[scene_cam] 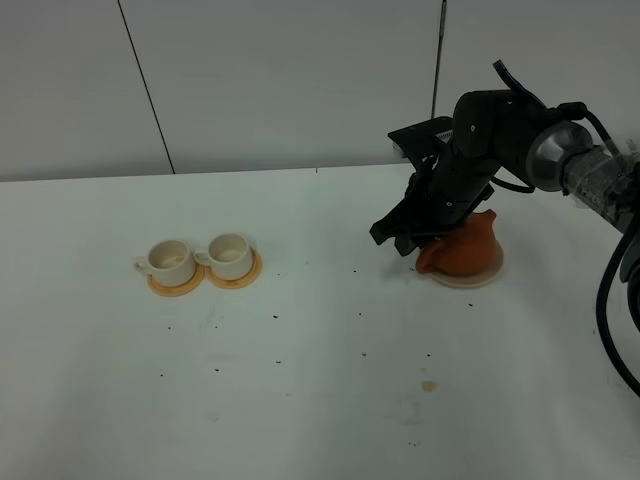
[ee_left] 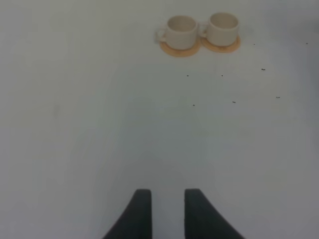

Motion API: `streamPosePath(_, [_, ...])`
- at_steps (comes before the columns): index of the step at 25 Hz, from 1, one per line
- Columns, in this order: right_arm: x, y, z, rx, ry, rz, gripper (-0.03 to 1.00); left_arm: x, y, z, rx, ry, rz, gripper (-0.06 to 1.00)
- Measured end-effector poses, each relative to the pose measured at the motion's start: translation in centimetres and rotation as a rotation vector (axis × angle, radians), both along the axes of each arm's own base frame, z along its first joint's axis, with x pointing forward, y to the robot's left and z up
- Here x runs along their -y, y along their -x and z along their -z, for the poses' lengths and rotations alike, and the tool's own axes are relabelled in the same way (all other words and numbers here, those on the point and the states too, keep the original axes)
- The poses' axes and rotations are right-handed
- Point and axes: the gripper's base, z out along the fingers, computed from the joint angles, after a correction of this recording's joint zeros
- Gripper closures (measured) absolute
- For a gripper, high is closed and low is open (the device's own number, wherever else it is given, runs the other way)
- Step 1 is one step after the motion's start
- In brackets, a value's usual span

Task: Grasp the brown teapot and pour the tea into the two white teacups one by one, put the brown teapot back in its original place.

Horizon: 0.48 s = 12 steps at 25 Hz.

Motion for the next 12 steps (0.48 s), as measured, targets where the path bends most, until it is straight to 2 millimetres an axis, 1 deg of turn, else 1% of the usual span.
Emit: streamPosePath(12, [0.23, 0.54, 0.16, -0.071, 0.027, 0.025, 0.71, 0.00, 0.00, 0.00, 0.000, 0.000, 0.000, 0.71])
